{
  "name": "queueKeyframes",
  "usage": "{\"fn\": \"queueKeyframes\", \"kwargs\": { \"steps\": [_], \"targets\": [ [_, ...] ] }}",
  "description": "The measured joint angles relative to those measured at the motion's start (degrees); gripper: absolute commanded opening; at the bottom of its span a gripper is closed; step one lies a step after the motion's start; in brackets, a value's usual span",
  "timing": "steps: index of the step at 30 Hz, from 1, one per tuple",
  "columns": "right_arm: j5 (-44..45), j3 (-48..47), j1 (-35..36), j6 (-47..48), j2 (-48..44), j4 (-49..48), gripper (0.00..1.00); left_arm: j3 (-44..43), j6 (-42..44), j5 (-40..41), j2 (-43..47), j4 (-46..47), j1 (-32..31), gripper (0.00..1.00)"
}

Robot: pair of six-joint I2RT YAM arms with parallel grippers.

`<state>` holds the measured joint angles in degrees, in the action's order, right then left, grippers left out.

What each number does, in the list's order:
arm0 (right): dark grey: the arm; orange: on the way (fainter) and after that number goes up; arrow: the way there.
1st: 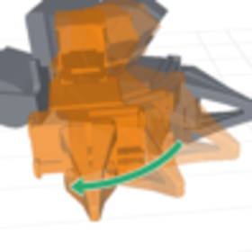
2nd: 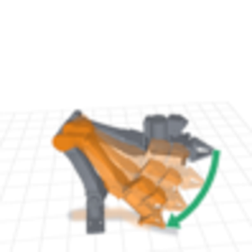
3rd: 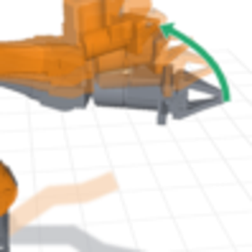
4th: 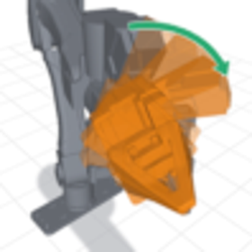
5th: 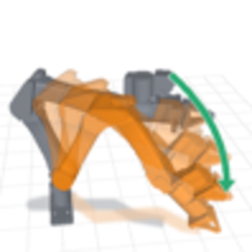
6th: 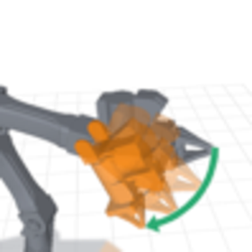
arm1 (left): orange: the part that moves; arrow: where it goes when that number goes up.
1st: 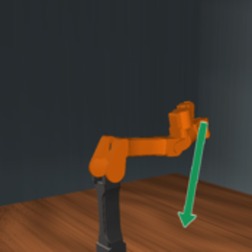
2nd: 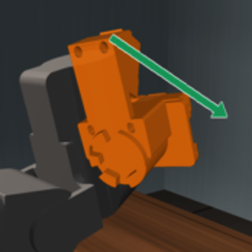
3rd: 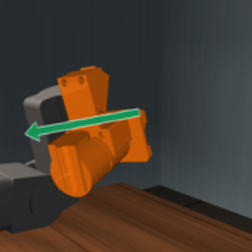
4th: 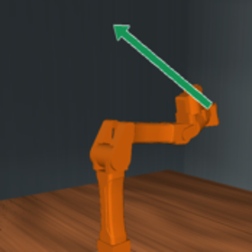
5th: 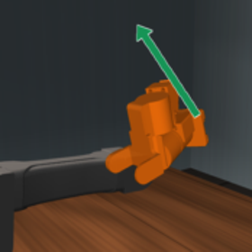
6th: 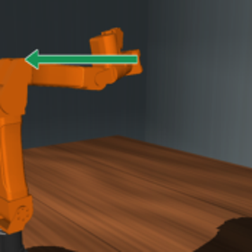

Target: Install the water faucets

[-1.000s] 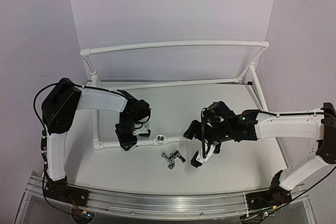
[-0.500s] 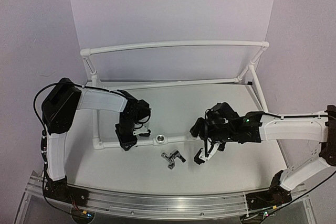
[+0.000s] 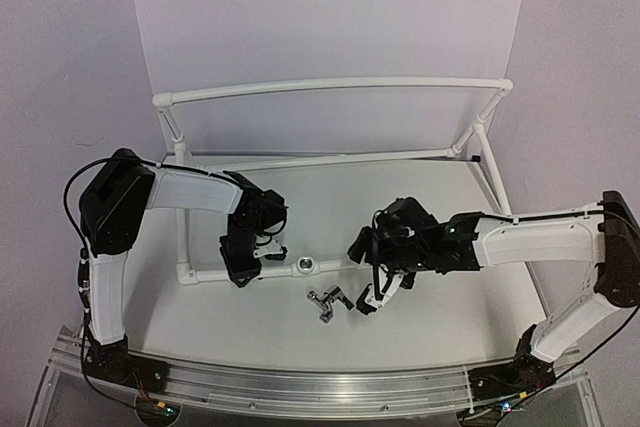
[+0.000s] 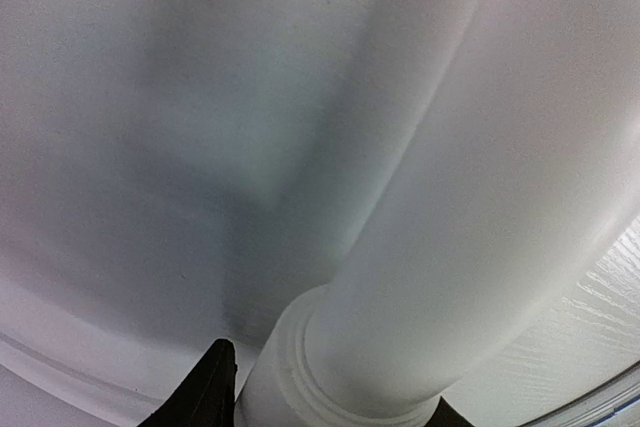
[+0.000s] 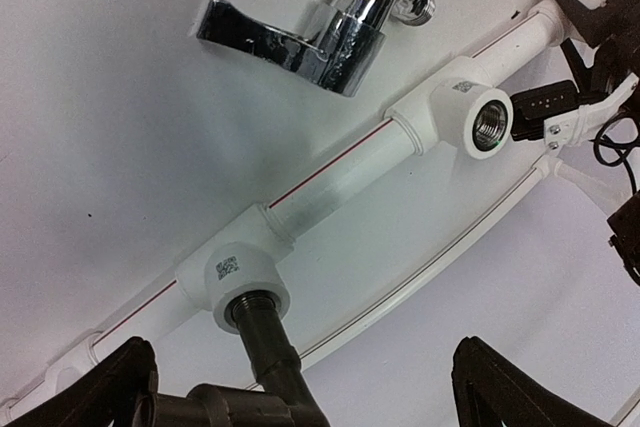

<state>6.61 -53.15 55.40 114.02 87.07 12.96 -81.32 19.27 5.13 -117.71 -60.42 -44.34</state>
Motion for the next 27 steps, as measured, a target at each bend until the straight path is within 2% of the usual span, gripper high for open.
{"fn": "queueKeyframes", "kwargs": {
  "steps": [11,21,27],
  "targets": [
    [0.03,-5.17,3.27,-0.76,5.13,0.91,0.98,0.00,-0.02,0.00,0.00,0.02,0.04,0.16],
    [6.64,-12.90,5.30,-11.20,10.82,7.30,0.98,0.00,0.73,0.09,0.02,0.34,0.82,0.16],
    [8.44,-14.79,5.54,-15.52,12.04,9.68,0.89,0.00,1.06,0.13,0.01,0.36,1.03,0.16]
  ]
}}
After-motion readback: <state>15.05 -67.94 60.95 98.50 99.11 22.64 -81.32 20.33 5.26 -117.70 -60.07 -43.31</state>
